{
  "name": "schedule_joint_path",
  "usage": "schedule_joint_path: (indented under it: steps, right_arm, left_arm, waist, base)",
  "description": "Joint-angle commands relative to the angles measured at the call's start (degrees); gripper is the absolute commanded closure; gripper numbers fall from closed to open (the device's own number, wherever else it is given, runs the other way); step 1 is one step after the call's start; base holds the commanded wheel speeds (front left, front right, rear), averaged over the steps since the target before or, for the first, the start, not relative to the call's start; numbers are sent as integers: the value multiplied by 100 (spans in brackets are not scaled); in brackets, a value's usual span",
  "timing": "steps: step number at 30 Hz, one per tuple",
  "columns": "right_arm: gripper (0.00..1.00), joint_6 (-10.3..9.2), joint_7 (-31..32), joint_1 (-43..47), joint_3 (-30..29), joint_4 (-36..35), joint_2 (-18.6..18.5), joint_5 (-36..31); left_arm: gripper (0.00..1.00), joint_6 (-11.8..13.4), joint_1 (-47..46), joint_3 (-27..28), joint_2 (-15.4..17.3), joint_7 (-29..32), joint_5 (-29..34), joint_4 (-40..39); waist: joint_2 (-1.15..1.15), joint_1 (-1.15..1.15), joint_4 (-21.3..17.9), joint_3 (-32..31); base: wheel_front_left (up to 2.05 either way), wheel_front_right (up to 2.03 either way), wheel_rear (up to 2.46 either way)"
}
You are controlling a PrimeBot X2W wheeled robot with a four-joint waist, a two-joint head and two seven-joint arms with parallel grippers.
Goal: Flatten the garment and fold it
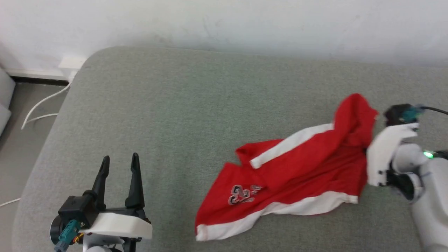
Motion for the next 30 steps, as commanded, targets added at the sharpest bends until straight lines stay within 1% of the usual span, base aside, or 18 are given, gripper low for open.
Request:
schedule_joint_path:
  steps: [1,4,6,7,8,9,14,18,22,26,30]
  right_arm:
    - [100,-5,43,146,-118,-54,-34,-30]
    - [100,-5,77,384,-510,-184,-152,-151]
    - [100,-5,-45,533,-692,-247,-128,-231]
    - [52,-5,-201,589,-775,-290,-59,-218]
    - [0,-5,-307,654,-797,-309,3,-207]
    - [0,-5,-444,713,-811,-347,50,-193]
    - [0,-5,-1628,1081,-939,-669,189,-249]
    - [0,-5,-2582,1479,-990,-998,280,-514]
    - [0,-5,-3430,1859,-925,-1423,513,-722]
    - [0,-5,-3869,2225,-729,-1858,761,-847]
    - [0,-5,-4020,2667,-515,-2350,946,-891]
  left_arm:
    - [0,-30,23,13,-22,-27,37,-14]
    - [0,-54,-8,20,-37,-27,52,-8]
    - [0,-73,-28,15,-45,-27,62,14]
    - [0,-80,-34,20,-49,-27,64,24]
    - [0,-88,-39,23,-52,-27,67,35]
    - [0,-94,-41,25,-55,-27,71,48]
    - [0,-114,-5,52,-64,-27,100,116]
    - [0,-91,88,87,-56,-27,145,161]
    - [0,-40,220,138,-26,-27,164,179]
    - [0,11,290,143,16,20,187,179]
    - [0,-10,344,83,71,249,179,215]
  waist:
    - [0,0,-112,63]
    - [0,0,-185,114]
    - [0,0,-207,135]
    - [0,0,-221,140]
    - [0,0,-227,140]
    - [0,0,-230,136]
    - [0,0,-234,-2]
    - [0,0,-276,-193]
    - [0,0,-388,-376]
    - [0,0,-474,-471]
    - [0,0,-538,-567]
  base:
    - [0,0,0]
    - [0,0,0]
    - [0,0,0]
    - [0,0,0]
    - [0,0,0]
    - [0,0,0]
    - [0,0,0]
    - [0,0,0]
    - [0,0,0]
    - [0,0,0]
    - [0,0,0]
